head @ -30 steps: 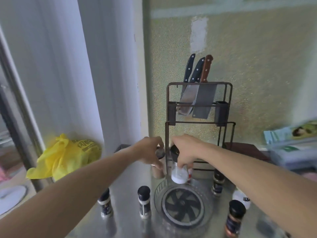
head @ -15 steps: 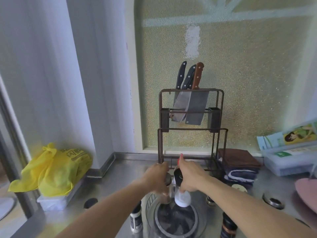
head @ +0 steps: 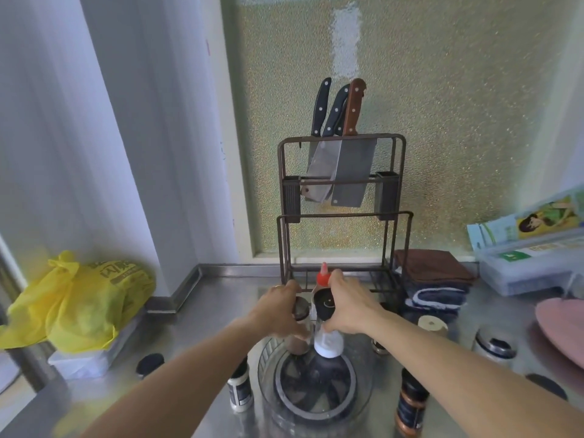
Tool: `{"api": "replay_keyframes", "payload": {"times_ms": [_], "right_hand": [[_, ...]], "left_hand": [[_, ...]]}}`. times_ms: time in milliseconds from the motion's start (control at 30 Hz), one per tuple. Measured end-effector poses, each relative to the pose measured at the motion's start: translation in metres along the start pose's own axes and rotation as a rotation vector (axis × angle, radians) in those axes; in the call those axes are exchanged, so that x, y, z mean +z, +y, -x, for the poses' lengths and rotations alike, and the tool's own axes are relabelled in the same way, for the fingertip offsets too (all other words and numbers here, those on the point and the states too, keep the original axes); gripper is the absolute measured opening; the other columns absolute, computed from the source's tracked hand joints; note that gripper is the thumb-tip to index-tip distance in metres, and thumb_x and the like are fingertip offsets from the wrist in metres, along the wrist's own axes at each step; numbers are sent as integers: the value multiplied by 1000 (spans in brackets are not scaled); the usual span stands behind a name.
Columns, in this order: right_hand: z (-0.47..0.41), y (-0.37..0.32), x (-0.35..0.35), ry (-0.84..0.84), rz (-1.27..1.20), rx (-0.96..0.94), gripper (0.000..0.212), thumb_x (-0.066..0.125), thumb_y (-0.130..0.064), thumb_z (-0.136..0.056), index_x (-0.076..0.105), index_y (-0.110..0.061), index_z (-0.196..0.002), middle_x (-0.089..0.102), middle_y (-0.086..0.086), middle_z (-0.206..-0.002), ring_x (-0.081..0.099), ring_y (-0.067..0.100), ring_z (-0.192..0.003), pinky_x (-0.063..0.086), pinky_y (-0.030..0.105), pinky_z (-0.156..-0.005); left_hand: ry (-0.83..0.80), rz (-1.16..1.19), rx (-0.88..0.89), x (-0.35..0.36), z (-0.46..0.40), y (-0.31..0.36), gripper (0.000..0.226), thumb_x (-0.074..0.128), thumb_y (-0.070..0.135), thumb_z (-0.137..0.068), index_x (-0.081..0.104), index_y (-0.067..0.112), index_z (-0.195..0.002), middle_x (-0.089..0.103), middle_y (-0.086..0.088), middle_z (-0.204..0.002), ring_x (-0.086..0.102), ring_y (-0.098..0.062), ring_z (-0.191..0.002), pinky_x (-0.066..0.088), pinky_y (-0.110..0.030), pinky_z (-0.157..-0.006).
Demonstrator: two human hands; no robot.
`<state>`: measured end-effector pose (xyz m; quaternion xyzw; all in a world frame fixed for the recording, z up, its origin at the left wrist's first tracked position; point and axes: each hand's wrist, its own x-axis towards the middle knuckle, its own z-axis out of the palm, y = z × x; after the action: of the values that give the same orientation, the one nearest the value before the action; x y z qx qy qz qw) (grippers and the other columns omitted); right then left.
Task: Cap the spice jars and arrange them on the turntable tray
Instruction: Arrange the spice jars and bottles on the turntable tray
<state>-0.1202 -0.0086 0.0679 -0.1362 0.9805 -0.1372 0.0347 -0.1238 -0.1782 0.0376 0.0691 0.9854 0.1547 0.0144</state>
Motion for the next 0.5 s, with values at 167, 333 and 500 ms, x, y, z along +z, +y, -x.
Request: {"api": "replay_keyframes", "payload": {"times_ms": [167, 333, 500], "right_hand": [[10, 20, -32, -8, -43, 8, 94, 92, -26, -71, 34, -10, -144, 62, 7, -121, 63, 26, -108, 55, 37, -89], [13, 65, -66, 76, -146, 78, 66, 76, -4, -81, 48, -18, -139, 66, 2, -119, 63, 23, -106, 56, 37, -91], [7, 98, -63, 51, -146, 98, 57, 81, -8, -80, 60, -20, -130, 67, 2, -114, 63, 21, -94, 55, 30, -78]], "left_hand": [[49, 165, 22, -26, -4, 16, 80, 78, 51, -72, 46, 20, -138, 60, -3, -134, 57, -23, -118, 50, -45, -103], [61, 365, -1, -53, -13, 37, 84, 57, 45, -62, 49, 17, -141, 60, -4, -135, 58, -25, -120, 50, -40, -101], [18, 349, -11, -48, -44, 36, 67, 64, 8, -81, 45, 19, -144, 61, -7, -136, 62, -26, -117, 55, -41, -98]]}}
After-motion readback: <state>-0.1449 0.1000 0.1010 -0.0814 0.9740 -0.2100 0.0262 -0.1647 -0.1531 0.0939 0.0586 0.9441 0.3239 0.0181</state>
